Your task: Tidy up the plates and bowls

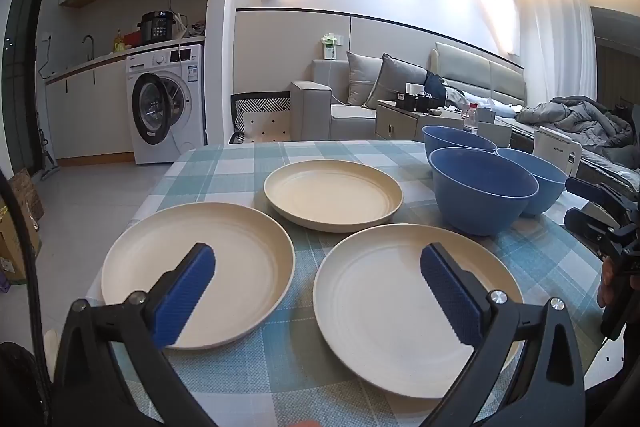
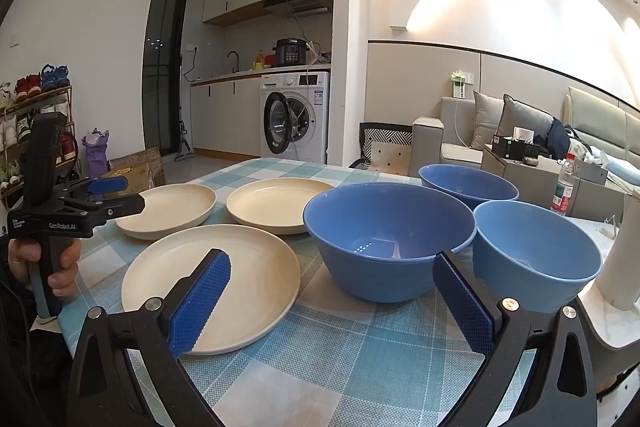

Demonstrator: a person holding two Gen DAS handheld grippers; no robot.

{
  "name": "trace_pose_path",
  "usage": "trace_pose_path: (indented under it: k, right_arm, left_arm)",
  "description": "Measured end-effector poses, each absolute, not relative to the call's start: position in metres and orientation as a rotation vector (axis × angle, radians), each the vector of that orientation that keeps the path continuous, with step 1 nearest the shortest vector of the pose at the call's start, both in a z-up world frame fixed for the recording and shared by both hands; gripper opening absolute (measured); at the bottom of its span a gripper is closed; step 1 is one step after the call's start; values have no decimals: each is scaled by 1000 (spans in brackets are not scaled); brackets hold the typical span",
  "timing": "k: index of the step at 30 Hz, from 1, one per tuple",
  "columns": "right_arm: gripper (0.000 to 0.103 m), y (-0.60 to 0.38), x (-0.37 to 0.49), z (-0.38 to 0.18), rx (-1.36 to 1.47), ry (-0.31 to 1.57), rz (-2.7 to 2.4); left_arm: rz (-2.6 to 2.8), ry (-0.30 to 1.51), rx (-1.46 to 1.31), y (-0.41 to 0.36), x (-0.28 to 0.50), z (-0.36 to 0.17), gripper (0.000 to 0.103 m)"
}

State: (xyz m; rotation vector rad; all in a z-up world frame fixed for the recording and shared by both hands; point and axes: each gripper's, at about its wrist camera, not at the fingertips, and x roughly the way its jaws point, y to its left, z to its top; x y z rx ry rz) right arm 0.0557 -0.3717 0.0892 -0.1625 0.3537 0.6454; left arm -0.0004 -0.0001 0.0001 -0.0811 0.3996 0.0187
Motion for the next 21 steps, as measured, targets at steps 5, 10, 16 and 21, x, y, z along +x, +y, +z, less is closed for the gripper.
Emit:
trace_pose_path:
  k: [5, 10, 16, 21]
  right_arm:
    - [103, -371, 56, 89, -162, 354, 645]
    - [103, -371, 56, 89, -161, 355, 645]
    - [103, -371, 56, 89, -161, 355, 645]
    - [103, -371, 56, 89, -161, 355, 645]
  left_arm:
    - [20, 402, -83, 1, 0, 0, 103]
    - [21, 404, -73, 0, 0, 0, 103]
    - [21, 404, -73, 0, 0, 0, 103]
    - [21, 405, -73, 0, 0, 0, 103]
